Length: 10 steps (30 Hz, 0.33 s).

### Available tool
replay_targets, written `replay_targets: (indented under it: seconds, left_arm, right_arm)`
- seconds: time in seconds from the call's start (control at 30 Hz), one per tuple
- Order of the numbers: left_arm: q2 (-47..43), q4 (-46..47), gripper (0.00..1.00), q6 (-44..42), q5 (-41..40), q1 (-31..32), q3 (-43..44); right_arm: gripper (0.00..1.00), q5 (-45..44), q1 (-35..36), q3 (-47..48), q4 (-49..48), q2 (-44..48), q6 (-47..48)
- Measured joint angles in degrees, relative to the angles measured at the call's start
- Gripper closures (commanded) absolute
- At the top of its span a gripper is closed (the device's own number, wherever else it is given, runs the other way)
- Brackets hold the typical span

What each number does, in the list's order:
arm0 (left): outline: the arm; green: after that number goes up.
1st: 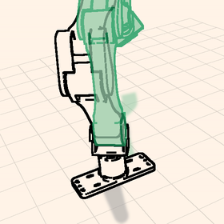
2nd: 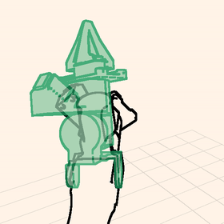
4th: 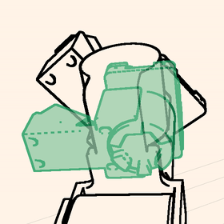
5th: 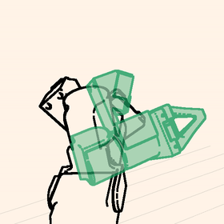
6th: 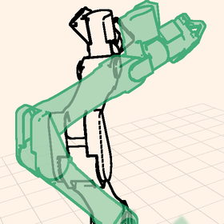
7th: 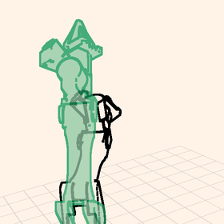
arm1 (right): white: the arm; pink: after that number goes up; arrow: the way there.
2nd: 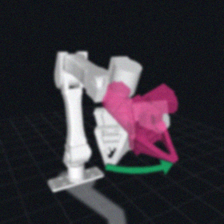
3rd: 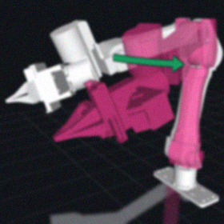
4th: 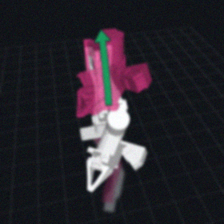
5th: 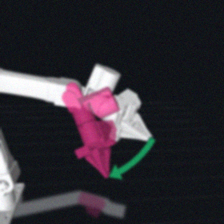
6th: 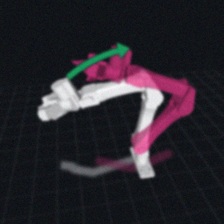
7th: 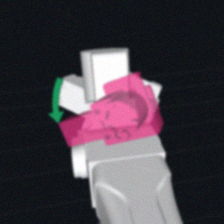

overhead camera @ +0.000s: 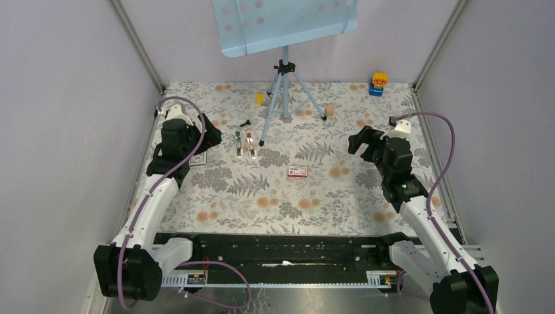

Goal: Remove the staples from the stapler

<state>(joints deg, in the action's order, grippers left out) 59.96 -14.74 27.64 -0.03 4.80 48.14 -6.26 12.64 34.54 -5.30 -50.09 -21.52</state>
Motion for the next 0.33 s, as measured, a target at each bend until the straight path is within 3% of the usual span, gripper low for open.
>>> replay_targets:
  seconds: [0.33]
  left_arm:
    - [-0.04, 1.40, 0.01, -0.44, 0.02, 0.00, -0.17]
  right_arm:
    - [0.00, -0.24, 0.00, -0.50, -0.17, -0.83, 0.17]
